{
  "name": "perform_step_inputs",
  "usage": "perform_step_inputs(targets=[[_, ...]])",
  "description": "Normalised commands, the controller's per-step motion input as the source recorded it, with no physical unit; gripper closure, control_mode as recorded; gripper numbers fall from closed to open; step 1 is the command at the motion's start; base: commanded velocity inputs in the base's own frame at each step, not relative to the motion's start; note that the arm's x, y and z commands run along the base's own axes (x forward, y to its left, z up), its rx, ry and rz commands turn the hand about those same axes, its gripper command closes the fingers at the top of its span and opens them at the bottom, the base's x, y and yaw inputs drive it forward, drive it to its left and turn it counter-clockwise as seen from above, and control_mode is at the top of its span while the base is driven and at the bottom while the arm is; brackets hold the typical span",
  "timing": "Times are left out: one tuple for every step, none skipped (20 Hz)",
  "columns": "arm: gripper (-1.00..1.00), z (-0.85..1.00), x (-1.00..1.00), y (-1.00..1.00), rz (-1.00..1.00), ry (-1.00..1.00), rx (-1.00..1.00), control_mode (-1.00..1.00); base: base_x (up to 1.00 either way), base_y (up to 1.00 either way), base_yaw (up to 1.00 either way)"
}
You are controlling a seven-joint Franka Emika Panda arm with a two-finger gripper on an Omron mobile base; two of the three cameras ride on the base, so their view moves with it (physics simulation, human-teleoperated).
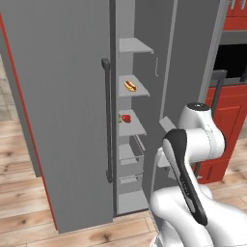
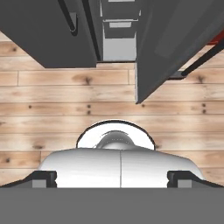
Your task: Store the hot dog in the freezer for long-term storage. Close the freezer door after placing the cooked food.
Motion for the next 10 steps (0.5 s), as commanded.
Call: perform_step_inputs(targets=[[-1.0, 0.0, 0.0, 0.0, 0.0, 0.0, 0.0, 1.0, 0.14, 0.0, 0.0], [-1.0, 0.0, 0.0, 0.0, 0.0, 0.0, 0.0, 1.0, 0.12, 0.0, 0.0], [-1.0, 0.0, 0.0, 0.0, 0.0, 0.0, 0.0, 1.0, 0.11, 0.0, 0.0], [-1.0, 0.0, 0.0, 0.0, 0.0, 0.0, 0.0, 1.0, 0.12, 0.0, 0.0], [-1.0, 0.0, 0.0, 0.0, 0.0, 0.0, 0.0, 1.0, 0.14, 0.0, 0.0], [-1.0, 0.0, 0.0, 0.0, 0.0, 0.0, 0.0, 1.0, 0.19, 0.0, 0.0], [-1.0, 0.0, 0.0, 0.0, 0.0, 0.0, 0.0, 1.0, 0.26, 0.0, 0.0], [-1.0, 0.0, 0.0, 0.0, 0.0, 0.0, 0.0, 1.0, 0.26, 0.0, 0.0], [-1.0, 0.0, 0.0, 0.0, 0.0, 0.0, 0.0, 1.0, 0.27, 0.0, 0.0], [-1.0, 0.0, 0.0, 0.0, 0.0, 0.0, 0.0, 1.0, 0.24, 0.0, 0.0]])
